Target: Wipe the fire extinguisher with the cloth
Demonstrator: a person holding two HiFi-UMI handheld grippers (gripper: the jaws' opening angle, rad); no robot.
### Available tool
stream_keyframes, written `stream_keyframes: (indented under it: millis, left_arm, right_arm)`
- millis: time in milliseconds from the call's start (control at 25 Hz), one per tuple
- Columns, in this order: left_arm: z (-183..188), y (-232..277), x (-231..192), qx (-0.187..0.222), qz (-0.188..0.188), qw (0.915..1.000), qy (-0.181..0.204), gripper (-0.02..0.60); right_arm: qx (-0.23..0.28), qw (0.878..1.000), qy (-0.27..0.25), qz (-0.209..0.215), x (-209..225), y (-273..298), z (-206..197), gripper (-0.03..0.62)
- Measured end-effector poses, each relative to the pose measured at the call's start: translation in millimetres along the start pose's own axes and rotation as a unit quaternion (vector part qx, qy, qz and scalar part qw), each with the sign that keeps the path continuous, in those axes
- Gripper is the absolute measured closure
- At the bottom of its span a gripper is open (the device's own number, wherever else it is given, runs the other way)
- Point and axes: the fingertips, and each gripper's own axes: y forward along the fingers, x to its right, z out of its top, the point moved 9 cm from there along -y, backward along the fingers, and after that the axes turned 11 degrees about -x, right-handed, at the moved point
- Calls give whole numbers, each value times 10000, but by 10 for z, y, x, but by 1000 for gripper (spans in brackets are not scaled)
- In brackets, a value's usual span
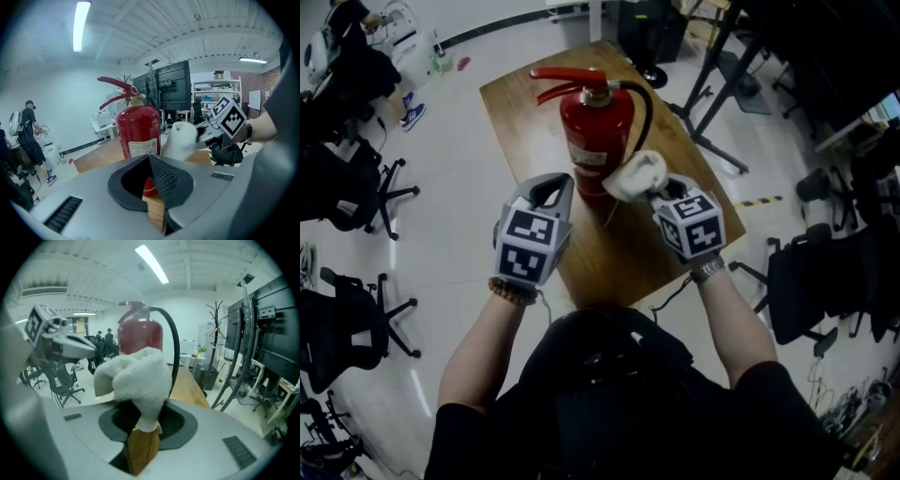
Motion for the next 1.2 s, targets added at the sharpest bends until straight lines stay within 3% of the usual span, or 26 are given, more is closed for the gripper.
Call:
stream_keyframes:
  millis: [280, 480, 800, 1200]
  left_arm:
    - [-101, -109, -100, 119, -218, 9997, 53, 581]
    - [-226, -208, -218, 143, -345, 9993, 90, 581]
    - [-372, -340, -466, 205, -438, 9987, 144, 581]
    - [-468, -403, -636, 237, -684, 9968, 337, 581]
  right_arm:
    - [858, 9962, -140, -93, -277, -608, 708, 473]
    - [1098, 9928, -283, -395, -439, -710, 1115, 473]
    - [920, 9880, -457, -1153, -545, -602, 1478, 473]
    - [604, 9838, -381, -1643, -742, -529, 1256, 479]
